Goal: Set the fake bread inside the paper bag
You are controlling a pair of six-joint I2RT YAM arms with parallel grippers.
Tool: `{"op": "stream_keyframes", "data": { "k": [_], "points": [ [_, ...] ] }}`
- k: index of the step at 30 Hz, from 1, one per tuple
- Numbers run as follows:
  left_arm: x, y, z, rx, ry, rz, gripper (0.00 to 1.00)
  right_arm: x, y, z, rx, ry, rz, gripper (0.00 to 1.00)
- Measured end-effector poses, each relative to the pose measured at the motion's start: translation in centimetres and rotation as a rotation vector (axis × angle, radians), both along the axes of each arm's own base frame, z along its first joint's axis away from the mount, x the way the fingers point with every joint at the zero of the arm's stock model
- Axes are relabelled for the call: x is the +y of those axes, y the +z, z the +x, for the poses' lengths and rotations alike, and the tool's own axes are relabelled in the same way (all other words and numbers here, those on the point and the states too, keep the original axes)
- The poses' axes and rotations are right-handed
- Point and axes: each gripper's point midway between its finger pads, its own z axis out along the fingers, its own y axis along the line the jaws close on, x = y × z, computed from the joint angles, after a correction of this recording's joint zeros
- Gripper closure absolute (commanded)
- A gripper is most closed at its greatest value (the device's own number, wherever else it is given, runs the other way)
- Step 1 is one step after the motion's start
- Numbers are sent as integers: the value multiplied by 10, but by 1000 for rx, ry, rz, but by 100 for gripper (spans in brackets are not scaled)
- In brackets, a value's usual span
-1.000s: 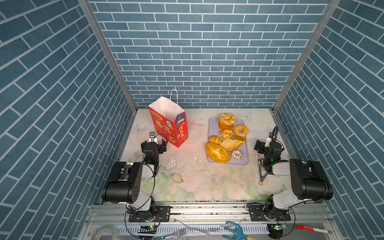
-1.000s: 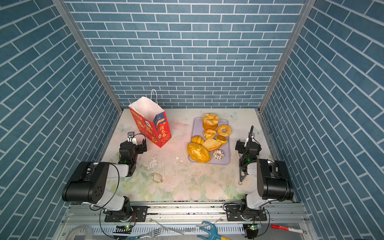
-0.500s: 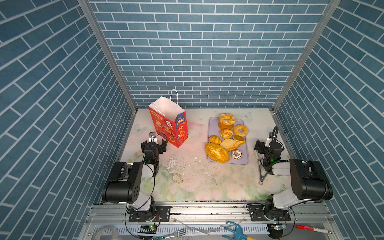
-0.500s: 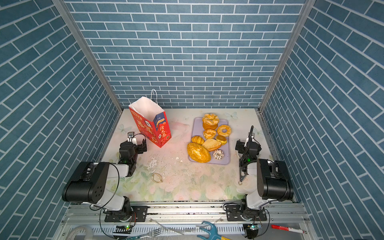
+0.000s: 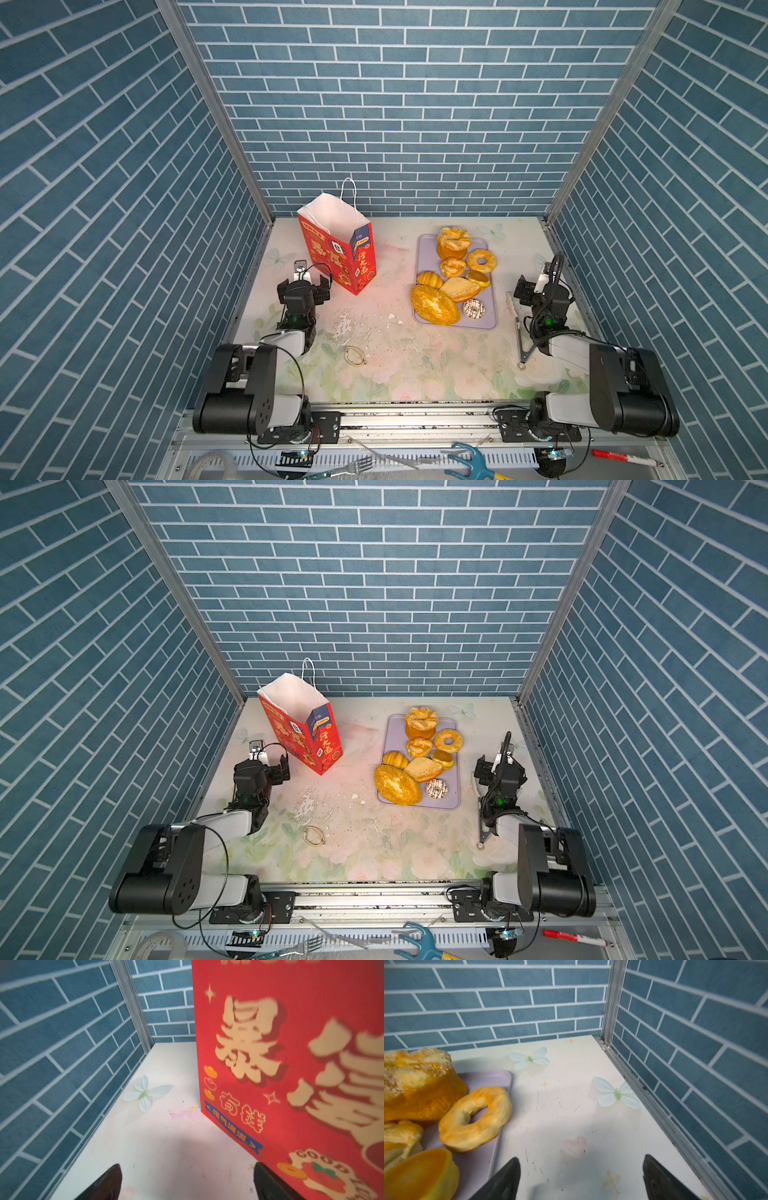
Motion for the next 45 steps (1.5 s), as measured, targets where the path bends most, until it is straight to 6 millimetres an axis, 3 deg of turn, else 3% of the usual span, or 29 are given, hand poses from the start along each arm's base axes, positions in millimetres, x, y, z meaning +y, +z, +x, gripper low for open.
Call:
{"op": "stream_keyframes", "data": {
  "k": [5,9,14,19,24,32,37,45],
  "points": [
    [1,49,-4,-21,18,-39,0,0,48,8,3,-10,15,12],
    [1,85,-20,-41,24,-70,0,11,80,16,38,26,46,17],
    [-4,118,-42,-35,3,-117,1,42,82,17,159,136,86,19],
    [-14,149,-48,-8,-39,-175,0,81,76,14,271,251,102,19],
    [-27,165,-55,45,-95,-244,0,120,89,17,336,347,106,22],
    [-53,217,-54,73,-144,-367,7,173,92,21,434,470,104,23],
    [-69,224,-35,131,-135,-390,10,201,83,19,486,525,93,25],
    [-68,215,27,214,-5,-382,16,228,61,14,561,581,75,29]
  ]
}}
